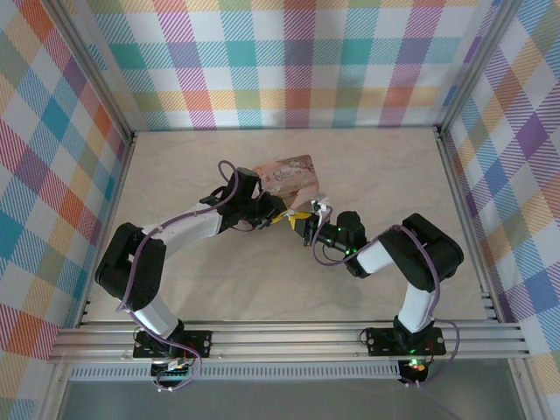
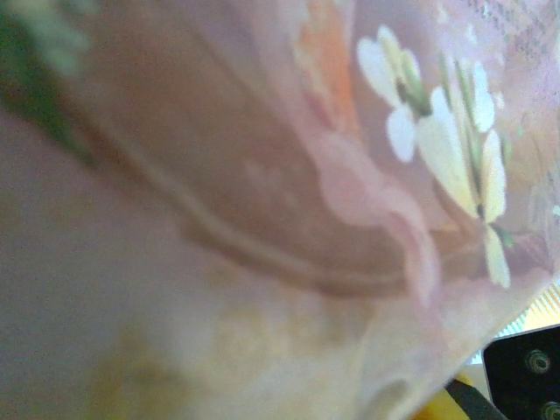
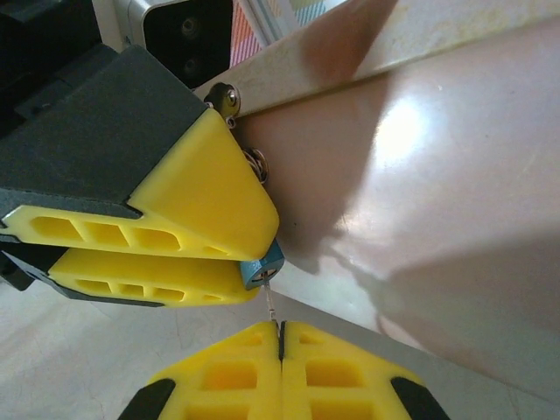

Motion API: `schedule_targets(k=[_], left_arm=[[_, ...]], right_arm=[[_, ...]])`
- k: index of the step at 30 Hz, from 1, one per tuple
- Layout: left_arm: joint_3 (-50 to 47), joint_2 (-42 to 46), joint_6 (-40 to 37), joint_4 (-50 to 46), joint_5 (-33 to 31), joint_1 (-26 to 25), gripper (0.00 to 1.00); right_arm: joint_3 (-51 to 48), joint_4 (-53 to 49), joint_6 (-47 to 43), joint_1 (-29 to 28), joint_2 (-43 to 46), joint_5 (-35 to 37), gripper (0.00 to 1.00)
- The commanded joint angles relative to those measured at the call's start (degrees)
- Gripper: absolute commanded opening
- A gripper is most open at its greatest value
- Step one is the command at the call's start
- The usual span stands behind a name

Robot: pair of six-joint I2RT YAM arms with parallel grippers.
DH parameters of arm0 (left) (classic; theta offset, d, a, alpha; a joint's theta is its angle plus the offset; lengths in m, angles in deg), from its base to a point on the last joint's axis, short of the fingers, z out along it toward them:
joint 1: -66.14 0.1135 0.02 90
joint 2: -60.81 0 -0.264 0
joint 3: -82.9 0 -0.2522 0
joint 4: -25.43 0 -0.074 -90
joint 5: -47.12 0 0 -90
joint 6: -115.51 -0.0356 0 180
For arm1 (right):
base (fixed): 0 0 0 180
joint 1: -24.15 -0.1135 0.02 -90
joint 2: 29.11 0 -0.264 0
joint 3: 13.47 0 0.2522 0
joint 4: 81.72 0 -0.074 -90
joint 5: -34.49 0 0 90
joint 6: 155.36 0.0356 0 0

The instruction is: Unlock the padlock with the key

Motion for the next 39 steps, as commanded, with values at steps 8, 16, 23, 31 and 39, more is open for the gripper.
schedule_targets(k=[8,16,23,31,39], left_arm=[[0.0,2.6,-2.2,-1.7,7.5,-1.7,0.05],[-0.4,2.8,-3.9,-3.2,8.1,-1.6,0.05],[0.3,2.4,-6.0,-5.7,8.7,-1.4,0.05],[0.3,1.8,-6.8,-6.2,9.6,-1.1,0.05],[0.6,1.6,-6.9,-6.2,10.0,-1.1,0.04]], right_arm=[[4.5,8.3,7.5,1.7,-2.0,-5.4,0.00],[3.7,7.1,4.9,2.4,-0.6,-4.6,0.00],[2.8,7.6,4.1,2.6,0.9,-5.8,0.00],[3.9,7.6,4.0,2.7,-0.2,-6.2,0.00],[5.6,6.2,1.1,2.6,-1.7,-5.4,0.00]])
